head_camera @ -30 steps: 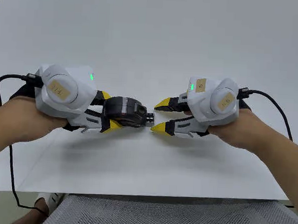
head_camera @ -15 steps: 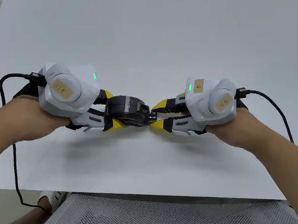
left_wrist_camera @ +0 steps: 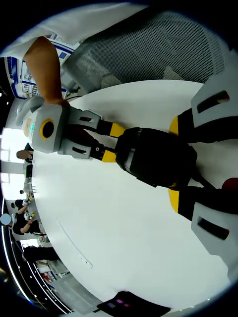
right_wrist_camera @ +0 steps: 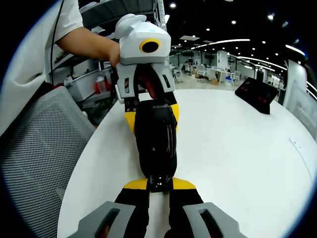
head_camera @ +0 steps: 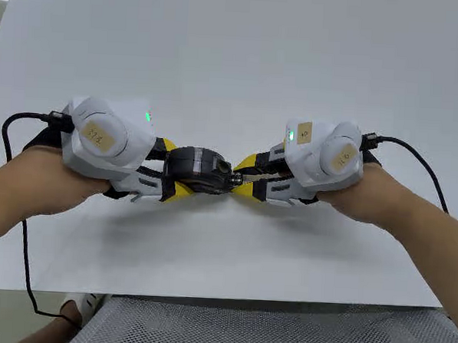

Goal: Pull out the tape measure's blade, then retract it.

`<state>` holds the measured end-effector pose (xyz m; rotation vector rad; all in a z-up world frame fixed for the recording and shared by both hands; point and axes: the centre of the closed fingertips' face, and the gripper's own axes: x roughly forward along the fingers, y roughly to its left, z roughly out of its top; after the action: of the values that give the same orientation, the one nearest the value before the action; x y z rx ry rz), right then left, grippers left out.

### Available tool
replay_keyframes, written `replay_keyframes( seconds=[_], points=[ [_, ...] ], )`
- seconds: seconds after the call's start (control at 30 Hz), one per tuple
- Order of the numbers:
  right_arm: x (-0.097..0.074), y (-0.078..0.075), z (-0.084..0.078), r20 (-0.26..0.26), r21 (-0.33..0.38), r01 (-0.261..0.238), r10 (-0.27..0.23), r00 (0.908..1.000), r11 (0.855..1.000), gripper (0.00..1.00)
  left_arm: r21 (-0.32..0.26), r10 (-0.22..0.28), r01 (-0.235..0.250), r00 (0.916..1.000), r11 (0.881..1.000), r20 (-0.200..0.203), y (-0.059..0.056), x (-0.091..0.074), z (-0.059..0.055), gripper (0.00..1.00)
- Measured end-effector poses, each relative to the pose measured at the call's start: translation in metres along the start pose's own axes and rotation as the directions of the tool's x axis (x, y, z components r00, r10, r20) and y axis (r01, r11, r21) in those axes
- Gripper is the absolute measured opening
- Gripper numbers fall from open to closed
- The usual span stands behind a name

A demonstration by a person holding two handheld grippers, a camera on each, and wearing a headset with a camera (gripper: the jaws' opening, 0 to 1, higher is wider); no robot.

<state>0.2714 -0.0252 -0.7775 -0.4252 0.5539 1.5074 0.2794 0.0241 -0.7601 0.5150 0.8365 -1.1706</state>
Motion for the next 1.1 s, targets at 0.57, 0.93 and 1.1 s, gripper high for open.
replay_keyframes(
  seconds=[0.57, 0.93, 1.1],
  points=[
    [-0.004, 0.0, -0.002, -0.013, -0.018, 0.002, -0.002, 0.9999, 1.0, 0.1, 0.021, 0.007, -0.007, 1.0, 1.0, 0.005, 0.0, 0.0, -0.001, 0.27],
    [-0.014, 0.001, -0.011, -0.029, -0.018, 0.004, -0.004, 0.9996, 1.0, 0.1, 0.048, 0.004, -0.003, 0.9999, 0.999, -0.017, 0.0, 0.001, -0.002, 0.27],
    [-0.021, 0.001, -0.016, -0.038, -0.019, 0.008, -0.009, 0.9992, 1.0, 0.1, 0.052, 0.004, -0.002, 0.9997, 0.999, -0.023, 0.0, 0.001, -0.002, 0.27]
  ],
)
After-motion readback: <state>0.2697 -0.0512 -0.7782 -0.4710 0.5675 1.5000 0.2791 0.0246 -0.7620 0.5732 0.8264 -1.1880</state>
